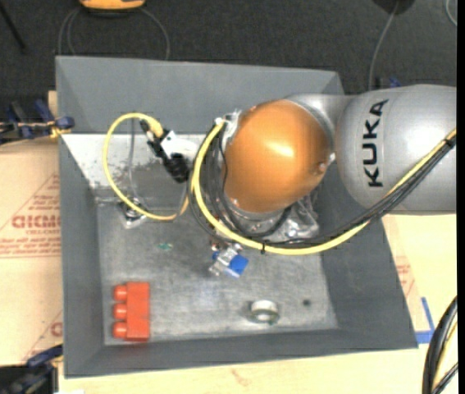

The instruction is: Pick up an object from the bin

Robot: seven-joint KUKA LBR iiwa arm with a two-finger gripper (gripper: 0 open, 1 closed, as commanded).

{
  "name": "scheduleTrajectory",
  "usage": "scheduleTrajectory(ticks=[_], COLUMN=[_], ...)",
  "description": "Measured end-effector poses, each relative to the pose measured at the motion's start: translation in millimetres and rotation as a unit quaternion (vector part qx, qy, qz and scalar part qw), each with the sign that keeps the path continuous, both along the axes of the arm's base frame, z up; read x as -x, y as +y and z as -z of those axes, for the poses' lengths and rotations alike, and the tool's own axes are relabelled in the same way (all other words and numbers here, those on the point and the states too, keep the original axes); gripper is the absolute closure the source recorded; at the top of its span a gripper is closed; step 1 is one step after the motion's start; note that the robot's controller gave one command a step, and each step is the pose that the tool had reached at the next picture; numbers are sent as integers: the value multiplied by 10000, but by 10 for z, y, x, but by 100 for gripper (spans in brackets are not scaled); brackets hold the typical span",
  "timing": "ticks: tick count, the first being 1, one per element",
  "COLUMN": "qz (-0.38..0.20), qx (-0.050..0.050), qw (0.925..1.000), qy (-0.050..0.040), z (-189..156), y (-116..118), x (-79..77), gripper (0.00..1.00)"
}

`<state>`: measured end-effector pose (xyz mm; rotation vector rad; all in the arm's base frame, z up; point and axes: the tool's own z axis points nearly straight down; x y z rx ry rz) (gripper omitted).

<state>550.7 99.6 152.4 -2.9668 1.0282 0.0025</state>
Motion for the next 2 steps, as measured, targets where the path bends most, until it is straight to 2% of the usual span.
scheduleTrajectory(ticks=[1, 2], qz=[-1581, -1566], qx=[10, 9], qw=[9874, 9877], qy=[14, -18], z=[193, -237], y=[-9, -90], x=[264, 233], gripper=[100, 100])
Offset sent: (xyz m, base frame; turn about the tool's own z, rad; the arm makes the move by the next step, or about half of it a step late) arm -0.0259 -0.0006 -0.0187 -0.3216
